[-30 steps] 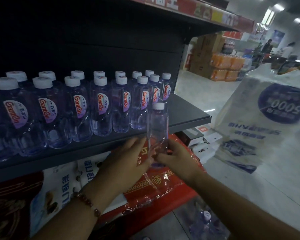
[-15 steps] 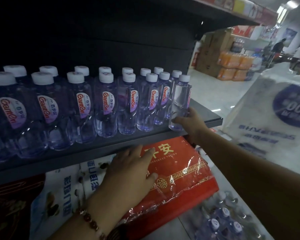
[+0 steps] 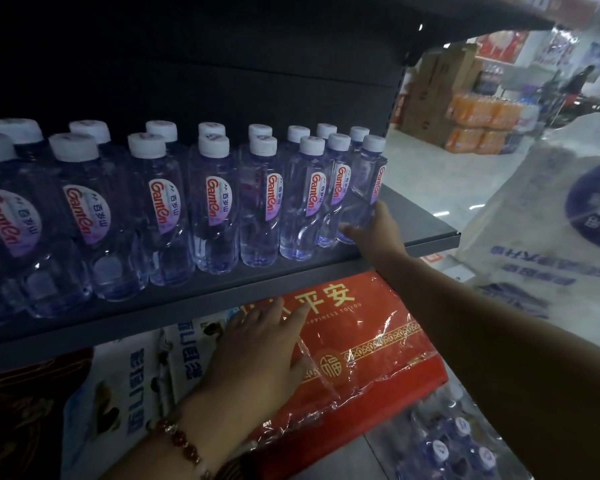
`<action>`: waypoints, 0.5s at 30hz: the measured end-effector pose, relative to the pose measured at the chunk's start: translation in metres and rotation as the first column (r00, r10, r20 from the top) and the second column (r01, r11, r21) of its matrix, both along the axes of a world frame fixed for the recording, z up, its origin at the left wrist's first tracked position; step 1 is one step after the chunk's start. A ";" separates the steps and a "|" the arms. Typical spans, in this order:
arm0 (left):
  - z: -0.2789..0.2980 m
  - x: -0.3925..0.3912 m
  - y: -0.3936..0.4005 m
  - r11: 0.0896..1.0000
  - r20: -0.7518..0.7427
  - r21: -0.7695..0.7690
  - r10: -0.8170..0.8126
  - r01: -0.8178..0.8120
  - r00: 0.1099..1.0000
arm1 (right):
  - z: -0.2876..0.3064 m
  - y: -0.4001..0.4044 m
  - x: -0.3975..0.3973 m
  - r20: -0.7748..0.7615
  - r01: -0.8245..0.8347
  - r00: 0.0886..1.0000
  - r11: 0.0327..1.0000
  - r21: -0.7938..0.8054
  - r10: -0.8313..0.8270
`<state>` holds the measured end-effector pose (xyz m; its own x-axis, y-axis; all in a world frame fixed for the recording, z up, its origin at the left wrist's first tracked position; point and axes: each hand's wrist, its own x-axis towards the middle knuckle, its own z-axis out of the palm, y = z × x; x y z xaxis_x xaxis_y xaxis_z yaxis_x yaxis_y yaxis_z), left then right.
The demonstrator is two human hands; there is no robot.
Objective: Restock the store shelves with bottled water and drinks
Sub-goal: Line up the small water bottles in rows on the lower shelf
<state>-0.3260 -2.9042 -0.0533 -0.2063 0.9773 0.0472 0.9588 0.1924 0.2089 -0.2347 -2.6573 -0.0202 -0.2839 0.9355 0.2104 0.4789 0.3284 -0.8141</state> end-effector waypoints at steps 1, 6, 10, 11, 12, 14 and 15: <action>-0.001 0.000 0.000 1.000 -0.010 -0.009 -0.002 0.002 1.000 | 0.002 -0.001 -0.001 0.017 0.003 1.000 1.000 0.001 -0.003; -0.003 0.005 -0.009 0.996 -0.024 -0.082 -0.024 0.021 0.999 | 0.013 -0.019 0.007 0.110 -0.004 0.994 1.000 -0.017 0.006; -0.011 0.013 -0.028 0.991 -0.039 -0.131 -0.039 0.034 0.999 | 0.000 -0.064 0.030 0.155 -0.020 0.988 0.994 0.103 0.004; -0.015 0.015 -0.035 0.989 -0.048 -0.143 -0.046 0.038 0.998 | -0.010 -0.078 0.039 0.221 -0.039 0.975 0.986 0.164 0.002; -0.019 0.018 -0.041 0.986 -0.061 -0.163 -0.052 0.041 0.997 | -0.023 -0.093 0.047 0.305 -0.069 0.952 0.979 0.189 0.009; -0.028 0.026 -0.053 0.977 -0.073 -0.209 -0.062 0.046 0.995 | -0.052 -0.130 0.068 0.477 -0.171 0.874 0.977 0.126 0.091; -0.033 0.030 -0.059 0.973 -0.084 -0.228 -0.068 0.047 0.994 | -0.066 -0.150 0.081 0.569 -0.241 0.808 0.967 0.079 0.155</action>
<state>-0.2960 -2.9633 -0.0865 -0.1542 0.9751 -0.1594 0.9826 0.1683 0.0788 -0.1541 -2.8076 -0.0861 -0.5682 0.8185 0.0846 0.7455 0.5556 -0.3682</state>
